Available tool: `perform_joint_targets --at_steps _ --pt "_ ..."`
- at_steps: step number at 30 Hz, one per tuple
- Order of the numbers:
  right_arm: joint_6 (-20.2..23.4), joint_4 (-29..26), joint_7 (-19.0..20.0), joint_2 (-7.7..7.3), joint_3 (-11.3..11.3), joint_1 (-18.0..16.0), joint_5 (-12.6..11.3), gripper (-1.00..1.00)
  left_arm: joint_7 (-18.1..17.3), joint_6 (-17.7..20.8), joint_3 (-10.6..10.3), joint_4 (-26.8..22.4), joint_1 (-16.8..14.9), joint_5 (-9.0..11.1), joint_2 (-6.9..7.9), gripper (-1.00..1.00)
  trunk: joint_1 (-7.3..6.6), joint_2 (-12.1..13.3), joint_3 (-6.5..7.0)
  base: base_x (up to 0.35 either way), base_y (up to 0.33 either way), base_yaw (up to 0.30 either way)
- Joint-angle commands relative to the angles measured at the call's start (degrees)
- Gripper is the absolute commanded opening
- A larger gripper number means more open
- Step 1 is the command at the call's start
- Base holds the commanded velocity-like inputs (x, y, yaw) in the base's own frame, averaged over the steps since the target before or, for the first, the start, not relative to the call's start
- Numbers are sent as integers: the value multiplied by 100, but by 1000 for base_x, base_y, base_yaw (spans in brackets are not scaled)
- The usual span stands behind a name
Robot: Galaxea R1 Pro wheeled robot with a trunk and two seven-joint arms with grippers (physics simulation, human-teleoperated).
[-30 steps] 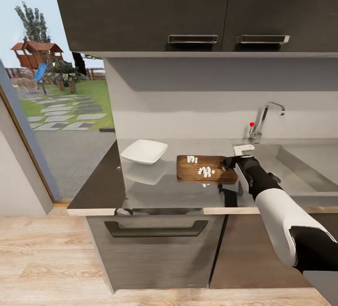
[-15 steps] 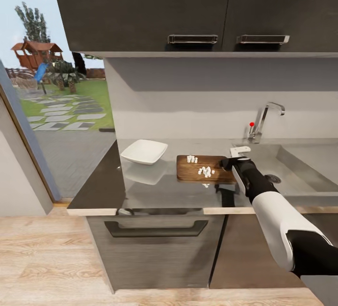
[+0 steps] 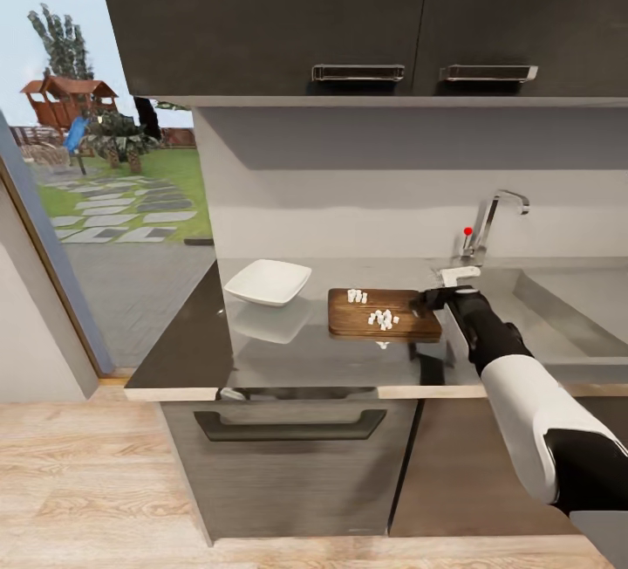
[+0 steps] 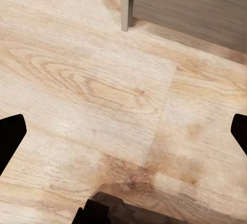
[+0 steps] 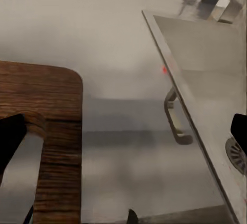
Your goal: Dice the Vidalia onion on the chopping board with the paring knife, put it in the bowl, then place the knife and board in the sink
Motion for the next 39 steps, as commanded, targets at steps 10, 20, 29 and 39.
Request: perform_joint_targets --at_steps 10,20,29,39 --pt "49 -187 254 -187 -9 -2 12 100 6 -38 1 31 -11 8 -19 100 0 -3 -6 0 0 0" --pt "56 -124 281 -151 6 -2 -6 100 5 -38 1 32 -11 8 -27 100 0 -3 -6 0 0 0" --pt "61 -82 285 -142 2 -2 -8 100 5 -38 1 32 -11 7 -28 100 0 -3 -6 0 0 0" --pt "550 75 454 -158 -61 -2 -22 100 5 -38 1 32 -11 6 -28 100 0 -3 -6 0 0 0"
